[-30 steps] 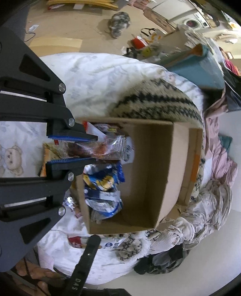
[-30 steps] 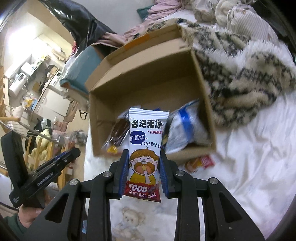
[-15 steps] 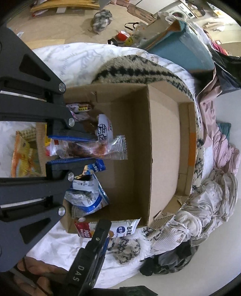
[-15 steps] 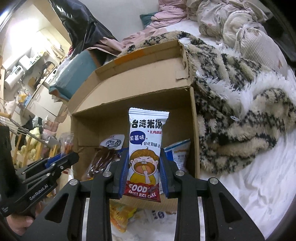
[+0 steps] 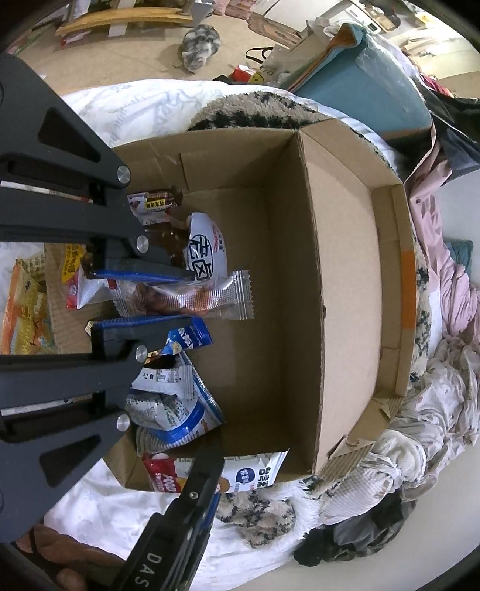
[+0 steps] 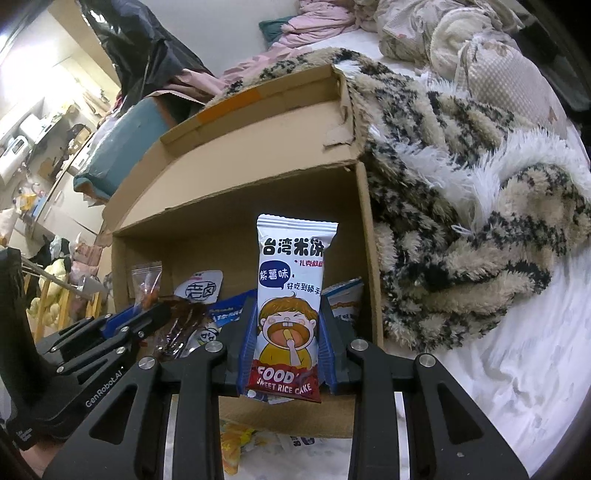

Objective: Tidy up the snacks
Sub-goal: 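Move both held snacks over the box and release them inside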

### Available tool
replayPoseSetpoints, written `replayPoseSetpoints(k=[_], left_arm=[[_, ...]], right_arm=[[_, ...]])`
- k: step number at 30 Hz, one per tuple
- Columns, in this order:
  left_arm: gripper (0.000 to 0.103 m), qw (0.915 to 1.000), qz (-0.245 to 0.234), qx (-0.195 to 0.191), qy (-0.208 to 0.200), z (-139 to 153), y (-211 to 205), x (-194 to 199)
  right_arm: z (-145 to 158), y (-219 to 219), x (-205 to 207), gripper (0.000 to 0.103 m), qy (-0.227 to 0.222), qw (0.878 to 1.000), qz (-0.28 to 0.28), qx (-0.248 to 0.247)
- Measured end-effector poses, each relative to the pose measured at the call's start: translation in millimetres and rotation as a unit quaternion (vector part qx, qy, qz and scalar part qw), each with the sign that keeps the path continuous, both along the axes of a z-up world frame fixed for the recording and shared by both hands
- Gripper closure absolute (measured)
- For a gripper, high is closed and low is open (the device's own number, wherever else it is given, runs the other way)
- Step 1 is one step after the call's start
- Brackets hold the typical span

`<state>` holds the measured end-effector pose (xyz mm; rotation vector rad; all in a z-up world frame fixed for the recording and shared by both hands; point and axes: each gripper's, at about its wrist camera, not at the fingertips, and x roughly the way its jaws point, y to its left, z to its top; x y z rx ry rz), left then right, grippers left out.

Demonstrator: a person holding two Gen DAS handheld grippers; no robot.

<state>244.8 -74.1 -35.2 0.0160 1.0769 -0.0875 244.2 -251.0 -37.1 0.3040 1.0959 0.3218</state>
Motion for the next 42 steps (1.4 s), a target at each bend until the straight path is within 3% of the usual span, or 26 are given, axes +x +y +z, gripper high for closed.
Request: replayPoseSetpoints(k=[14, 16, 18, 19, 21, 22, 42], left_arm=[[0.088, 0.9999, -0.011, 0.004, 0.006, -2.1, -2.9, -2.2], [0.081, 0.9999, -0.011, 0.0, 0.01, -0.5, -2.5, -2.0], [0.054, 0.9999, -0.009, -0.008, 0.011, 1.7, -1.0, -2.6], [0.047, 0.9999, -0.008, -0.01, 0.008, 3.7, -0.1, -3.7], [0.025, 0.9999, -0.006, -0.007, 0.003, 6.8, 1.1, -5.7], [0.023, 1.0, -0.006, -0.003, 0.003, 7.6, 1.3, -6.7], [0.023, 0.9995, 0.02, 0.0, -0.026, 32.4, 37.4, -48.8]], right_arm=[[1.9, -2.0, 3.7, 0.068, 0.001, 1.0, -0.009, 0.009], [2.9, -3.4, 3.9, 0.068, 0.002, 1.0, -0.01, 0.015], [4.0, -5.1, 4.4, 0.066, 0.003, 1.0, -0.013, 0.022], [4.2, -5.1, 4.3, 0.063, 0.003, 1.0, -0.013, 0.025], [6.0, -7.1, 3.9, 0.041, 0.001, 0.999, -0.017, 0.033], [7.6, -8.1, 3.3, 0.037, -0.003, 0.999, -0.02, 0.034], [22.2, -8.3, -22.9, 0.036, -0.012, 0.999, -0.014, 0.036]])
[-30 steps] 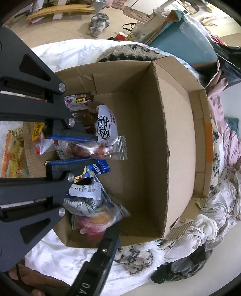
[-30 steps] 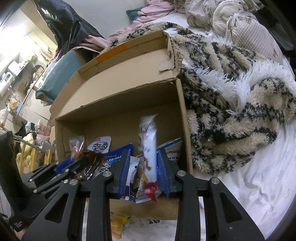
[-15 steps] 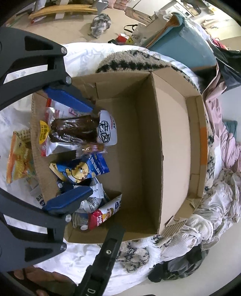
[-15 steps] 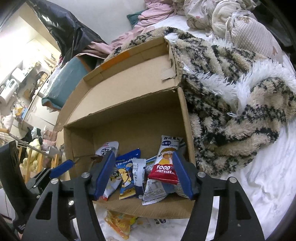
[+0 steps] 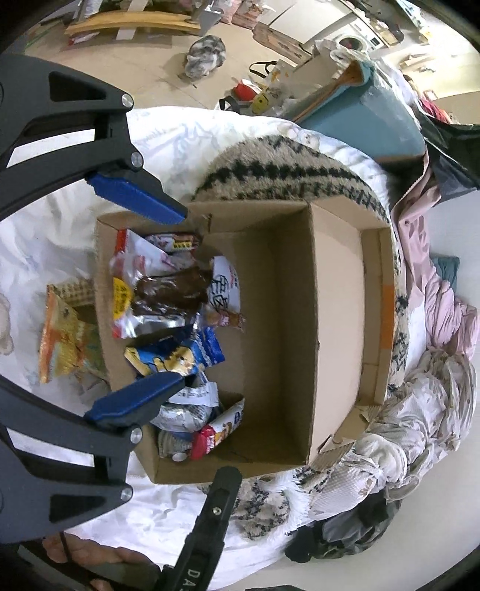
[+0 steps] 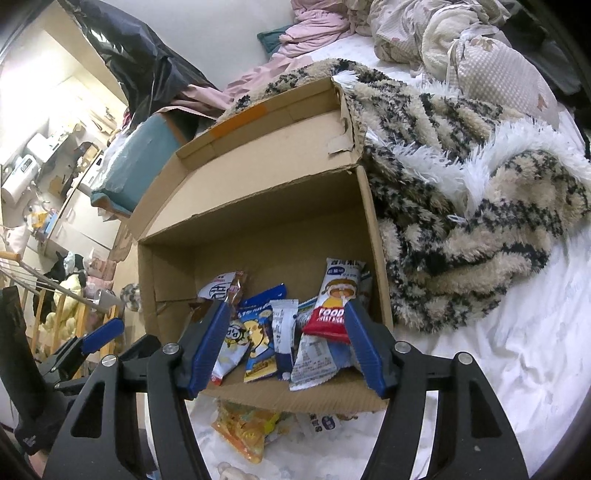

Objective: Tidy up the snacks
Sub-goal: 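Move both held snacks over the box and release them inside, then lower the left gripper and grasp the yellow cheese snack bag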

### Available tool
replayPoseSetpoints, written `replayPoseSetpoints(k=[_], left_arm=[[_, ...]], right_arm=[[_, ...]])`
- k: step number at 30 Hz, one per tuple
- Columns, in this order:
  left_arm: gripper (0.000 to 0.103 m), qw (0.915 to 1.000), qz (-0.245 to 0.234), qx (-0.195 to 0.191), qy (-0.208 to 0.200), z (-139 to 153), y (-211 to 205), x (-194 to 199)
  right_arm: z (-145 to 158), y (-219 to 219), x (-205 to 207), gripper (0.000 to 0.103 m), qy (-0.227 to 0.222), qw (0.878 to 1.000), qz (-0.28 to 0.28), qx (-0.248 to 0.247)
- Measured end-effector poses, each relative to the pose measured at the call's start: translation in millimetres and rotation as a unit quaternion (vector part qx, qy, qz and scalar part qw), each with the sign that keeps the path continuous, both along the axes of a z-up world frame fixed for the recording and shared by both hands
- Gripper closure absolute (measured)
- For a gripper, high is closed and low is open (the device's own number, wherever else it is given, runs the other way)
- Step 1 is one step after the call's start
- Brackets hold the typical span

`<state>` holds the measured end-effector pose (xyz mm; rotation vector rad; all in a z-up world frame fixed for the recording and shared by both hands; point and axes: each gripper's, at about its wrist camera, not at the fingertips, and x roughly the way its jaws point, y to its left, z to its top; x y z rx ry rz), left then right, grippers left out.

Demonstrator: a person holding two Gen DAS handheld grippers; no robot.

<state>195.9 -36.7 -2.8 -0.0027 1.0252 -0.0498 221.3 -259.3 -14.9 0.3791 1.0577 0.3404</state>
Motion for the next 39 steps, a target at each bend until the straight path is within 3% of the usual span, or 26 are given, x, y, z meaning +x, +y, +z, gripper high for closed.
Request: replayPoseSetpoints(k=[8, 14, 23, 28, 32, 39], left_arm=[[0.023, 1.0, 0.008, 0.004, 0.002, 0.1, 12.4, -21.9], [0.023, 0.9999, 0.012, 0.001, 0.004, -3.3, 21.3, -39.4], [0.023, 0.9992, 0.028, -0.025, 0.015, -22.4, 37.6, -62.6], [0.023, 0.9972, 0.04, -0.054, 0.032, -36.7, 43.4, -65.3], [0.012, 0.9971, 0.037, -0.056, 0.037, -49.3, 42.0, -67.2], [0.012, 0.9957, 0.048, -0.054, 0.058, -69.7, 43.5, -66.7]], right_arm=[[5.7, 6.1, -28.1, 0.036, -0.002, 1.0, 0.007, -0.01], [-7.3, 4.8, -42.8, 0.036, 0.026, 1.0, 0.007, -0.014], [-12.0, -3.4, -67.9, 0.036, 0.038, 0.999, -0.007, -0.007], [-28.3, -13.4, -83.0, 0.036, 0.082, 0.995, -0.029, 0.04], [-37.5, -12.3, -94.3, 0.036, 0.096, 0.994, -0.034, 0.027], [-61.2, -23.9, -100.8, 0.036, 0.134, 0.988, -0.062, 0.036]])
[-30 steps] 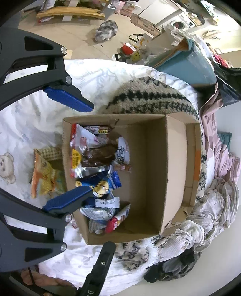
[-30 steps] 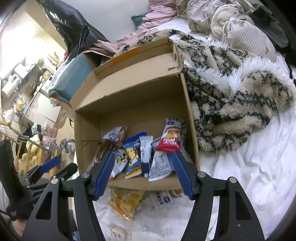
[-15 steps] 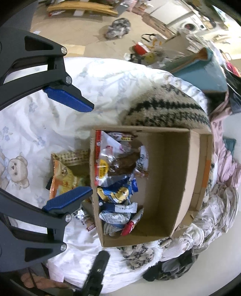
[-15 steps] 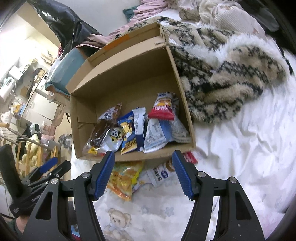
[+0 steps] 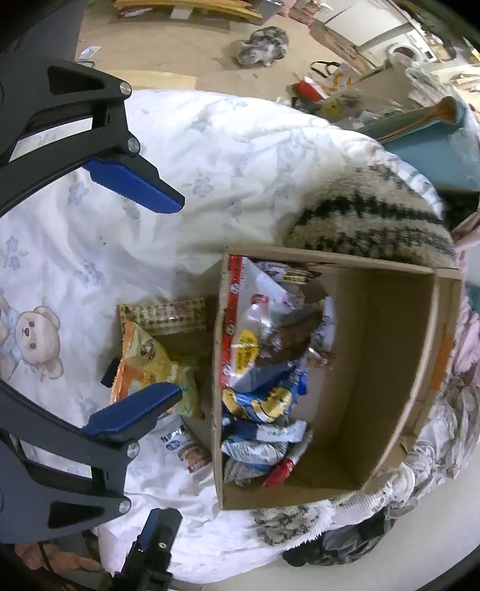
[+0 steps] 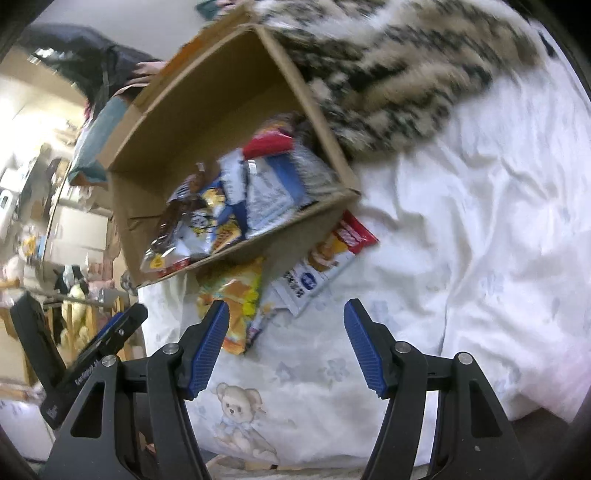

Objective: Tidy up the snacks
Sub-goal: 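Lower the left gripper and grasp the yellow cheese snack bag, then lift the yellow bag with the left gripper while the right gripper grasps another rice-cake bar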

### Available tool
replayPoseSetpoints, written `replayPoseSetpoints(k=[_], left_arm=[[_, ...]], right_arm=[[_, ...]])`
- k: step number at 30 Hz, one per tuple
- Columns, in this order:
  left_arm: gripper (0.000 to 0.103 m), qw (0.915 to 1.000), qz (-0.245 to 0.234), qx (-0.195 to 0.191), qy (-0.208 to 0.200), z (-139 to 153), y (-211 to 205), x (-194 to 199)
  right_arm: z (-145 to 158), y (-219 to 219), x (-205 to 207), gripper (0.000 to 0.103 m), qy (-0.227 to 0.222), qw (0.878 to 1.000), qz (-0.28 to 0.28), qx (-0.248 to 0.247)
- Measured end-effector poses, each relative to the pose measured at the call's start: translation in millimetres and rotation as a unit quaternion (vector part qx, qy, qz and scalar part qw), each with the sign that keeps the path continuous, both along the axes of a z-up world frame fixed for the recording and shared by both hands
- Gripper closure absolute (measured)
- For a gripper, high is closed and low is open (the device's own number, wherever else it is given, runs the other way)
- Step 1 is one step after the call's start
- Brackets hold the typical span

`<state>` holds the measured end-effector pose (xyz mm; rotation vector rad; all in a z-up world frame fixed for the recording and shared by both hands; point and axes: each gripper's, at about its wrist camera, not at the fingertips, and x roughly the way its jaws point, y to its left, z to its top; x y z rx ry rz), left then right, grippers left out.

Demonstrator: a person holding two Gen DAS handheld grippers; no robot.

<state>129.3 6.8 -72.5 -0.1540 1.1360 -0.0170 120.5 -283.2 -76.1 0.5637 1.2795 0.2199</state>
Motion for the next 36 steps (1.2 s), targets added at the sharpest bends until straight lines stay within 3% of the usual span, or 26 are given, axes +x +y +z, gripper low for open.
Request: replayPoseSetpoints(k=[6, 8, 10, 14, 16, 20, 22, 23, 24, 27, 36], left_arm=[[0.012, 0.9984, -0.008, -0.018, 0.053, -28.2, -8.5, 5.7], [0.012, 0.9967, -0.008, -0.056, 0.058, -31.4, -11.9, 9.1], [0.012, 0.9962, -0.024, -0.063, 0.055, -28.7, -21.0, 14.4], [0.011, 0.9931, -0.084, -0.02, 0.079, -34.4, -53.2, 39.7], [0.011, 0.9918, -0.095, -0.015, 0.084, -40.0, -63.6, 46.8], [0.011, 0.986, -0.113, 0.03, 0.119, -64.9, -87.0, 55.5], [0.012, 0.9847, -0.117, 0.027, 0.126, -71.0, -92.4, 56.5], [0.02, 0.9841, -0.121, 0.026, 0.127, -72.3, -94.9, 55.9], [0.041, 0.9824, -0.132, 0.032, 0.128, -73.8, -99.3, 54.4], [0.057, 0.9792, -0.146, 0.04, 0.135, -75.6, -101.6, 49.6], [0.061, 0.9847, -0.126, 0.018, 0.119, -27.7, -70.3, 2.2]], right_arm=[[-11.0, -14.8, 3.5, 0.036, 0.021, 0.999, -0.034, 0.007], [-12.4, -15.0, 5.7, 0.036, 0.023, 0.999, -0.036, 0.007], [-12.6, -14.2, 7.0, 0.036, 0.023, 0.999, -0.035, 0.002], [-13.8, -17.3, 7.1, 0.036, 0.026, 0.999, -0.041, 0.004], [-14.2, -18.2, 8.0, 0.036, 0.028, 0.999, -0.043, 0.008], [-11.9, -16.8, 8.5, 0.036, 0.025, 0.999, -0.04, 0.01], [-11.5, -16.5, 8.5, 0.036, 0.024, 0.999, -0.038, 0.01], [-11.7, -16.5, 8.5, 0.036, 0.025, 0.999, -0.038, 0.011], [-11.8, -16.5, 8.5, 0.036, 0.026, 0.999, -0.038, 0.012], [-11.0, -17.3, 8.3, 0.036, 0.025, 0.999, -0.04, 0.015], [-7.8, -16.3, 10.9, 0.036, 0.02, 0.998, -0.039, 0.035]])
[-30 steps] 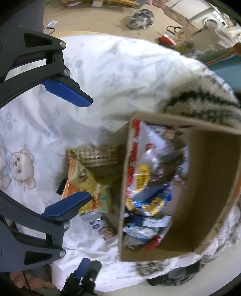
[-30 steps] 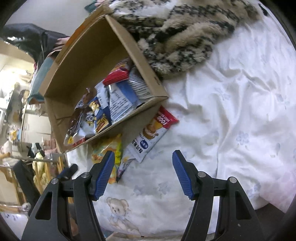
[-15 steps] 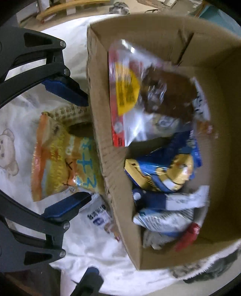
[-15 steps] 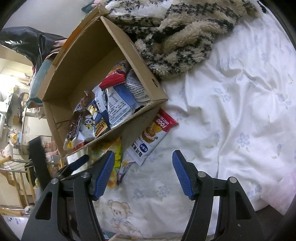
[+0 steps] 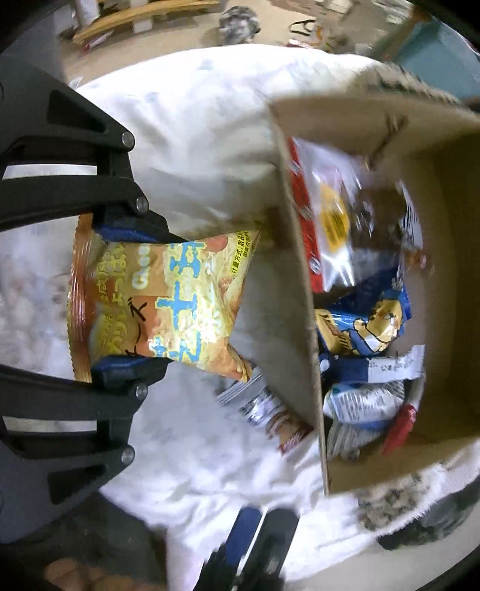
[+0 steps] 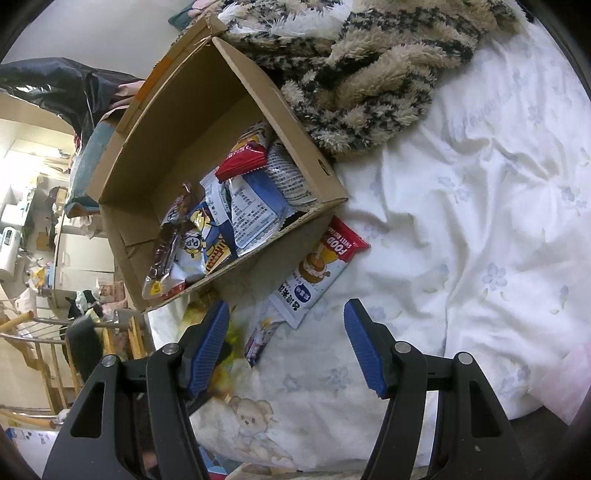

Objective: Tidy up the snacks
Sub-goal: 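Lift the yellow bag with the left gripper while the right gripper grasps another rice-cake bar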

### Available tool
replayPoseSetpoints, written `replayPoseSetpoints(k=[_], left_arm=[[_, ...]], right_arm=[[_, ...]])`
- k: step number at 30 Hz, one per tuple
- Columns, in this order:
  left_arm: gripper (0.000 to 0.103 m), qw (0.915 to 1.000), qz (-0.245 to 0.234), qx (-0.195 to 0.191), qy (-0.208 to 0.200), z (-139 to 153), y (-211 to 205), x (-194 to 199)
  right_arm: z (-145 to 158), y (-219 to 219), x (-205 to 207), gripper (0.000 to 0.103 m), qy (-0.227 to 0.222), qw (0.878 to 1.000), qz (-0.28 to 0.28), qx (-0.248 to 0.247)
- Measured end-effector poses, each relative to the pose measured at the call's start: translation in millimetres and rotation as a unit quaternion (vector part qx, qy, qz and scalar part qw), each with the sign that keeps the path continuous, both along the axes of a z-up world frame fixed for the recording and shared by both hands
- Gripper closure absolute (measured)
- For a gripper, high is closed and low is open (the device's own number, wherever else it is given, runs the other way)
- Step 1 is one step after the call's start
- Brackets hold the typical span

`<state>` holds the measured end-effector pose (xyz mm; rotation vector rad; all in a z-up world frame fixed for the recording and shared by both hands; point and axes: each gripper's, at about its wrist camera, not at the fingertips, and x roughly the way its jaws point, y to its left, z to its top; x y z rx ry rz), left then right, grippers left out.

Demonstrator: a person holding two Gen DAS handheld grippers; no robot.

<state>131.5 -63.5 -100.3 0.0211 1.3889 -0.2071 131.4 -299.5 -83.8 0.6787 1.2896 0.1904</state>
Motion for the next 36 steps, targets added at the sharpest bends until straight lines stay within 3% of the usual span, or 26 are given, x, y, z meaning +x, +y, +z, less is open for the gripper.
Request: replayPoseSetpoints(k=[4, 10, 17, 22, 31, 32, 36], left_arm=[[0.06, 0.9994, 0.019, -0.013, -0.024, 35.0, 27.7, -27.6], [0.06, 0.9933, 0.072, 0.003, -0.091, 66.6, 70.1, -40.6], [0.06, 0.9889, 0.102, -0.011, -0.107, 54.0, 85.1, -34.7], [0.06, 0.9852, 0.117, -0.01, -0.125, 58.5, 92.8, -30.3], [0.06, 0.9815, 0.156, -0.035, -0.106, 51.0, 106.0, -24.7], [0.06, 0.9806, 0.158, -0.035, -0.11, 52.4, 106.6, -24.4], [0.06, 0.9792, 0.16, -0.031, -0.121, 57.1, 106.8, -25.7]], right_arm=[[-4.3, 1.7, -0.9, 0.036, 0.008, 1.0, 0.0, -0.001], [-19.8, 14.4, 5.8, 0.036, 0.032, 0.999, 0.007, -0.032], [-41.2, 57.3, 25.6, 0.036, 0.033, 0.99, 0.049, -0.127], [-57.4, 72.8, 39.1, 0.036, 0.026, 0.984, 0.033, -0.173], [-78.6, 82.4, 49.1, 0.035, 0.04, 0.982, 0.013, -0.183], [-80.6, 81.8, 47.6, 0.036, 0.039, 0.982, 0.02, -0.185], [-81.4, 83.9, 39.7, 0.061, 0.039, 0.975, 0.043, -0.212]])
